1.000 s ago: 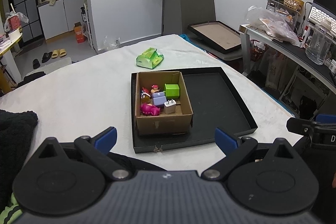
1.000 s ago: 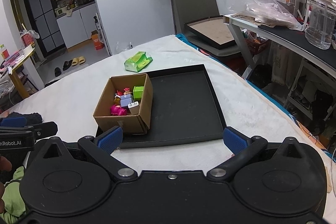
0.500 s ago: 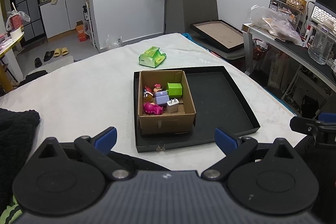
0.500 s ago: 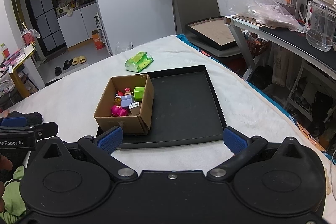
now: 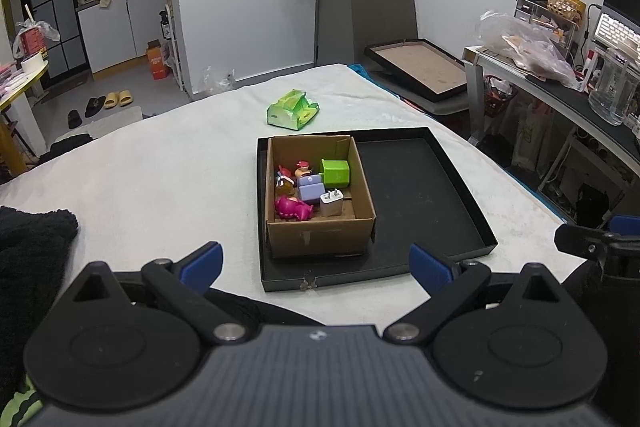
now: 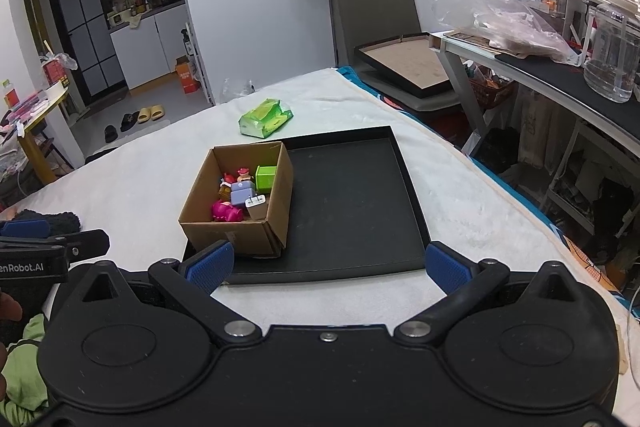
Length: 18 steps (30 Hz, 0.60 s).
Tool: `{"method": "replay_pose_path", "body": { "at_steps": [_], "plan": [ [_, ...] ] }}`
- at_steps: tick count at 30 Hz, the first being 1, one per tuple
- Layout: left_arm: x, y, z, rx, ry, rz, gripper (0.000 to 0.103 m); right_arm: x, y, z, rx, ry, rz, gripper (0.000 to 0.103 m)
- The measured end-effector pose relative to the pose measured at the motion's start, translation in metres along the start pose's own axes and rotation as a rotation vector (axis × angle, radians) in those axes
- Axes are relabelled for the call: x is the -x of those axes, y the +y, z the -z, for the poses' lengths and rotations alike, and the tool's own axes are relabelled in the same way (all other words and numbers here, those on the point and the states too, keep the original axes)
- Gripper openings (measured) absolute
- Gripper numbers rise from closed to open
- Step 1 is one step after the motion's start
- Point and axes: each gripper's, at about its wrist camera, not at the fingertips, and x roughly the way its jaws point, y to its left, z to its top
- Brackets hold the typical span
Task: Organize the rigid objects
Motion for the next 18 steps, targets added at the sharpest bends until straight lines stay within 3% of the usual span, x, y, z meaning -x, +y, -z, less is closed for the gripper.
{"method": "replay_pose_path", "body": {
  "at_steps": [18],
  "plan": [
    [0.0, -0.0005, -0.0012, -0.004, 0.0, -0.003, 0.099, -0.0006, -0.0033, -0.0028, -0.009, -0.001, 0.009, 0.103]
  ]
}}
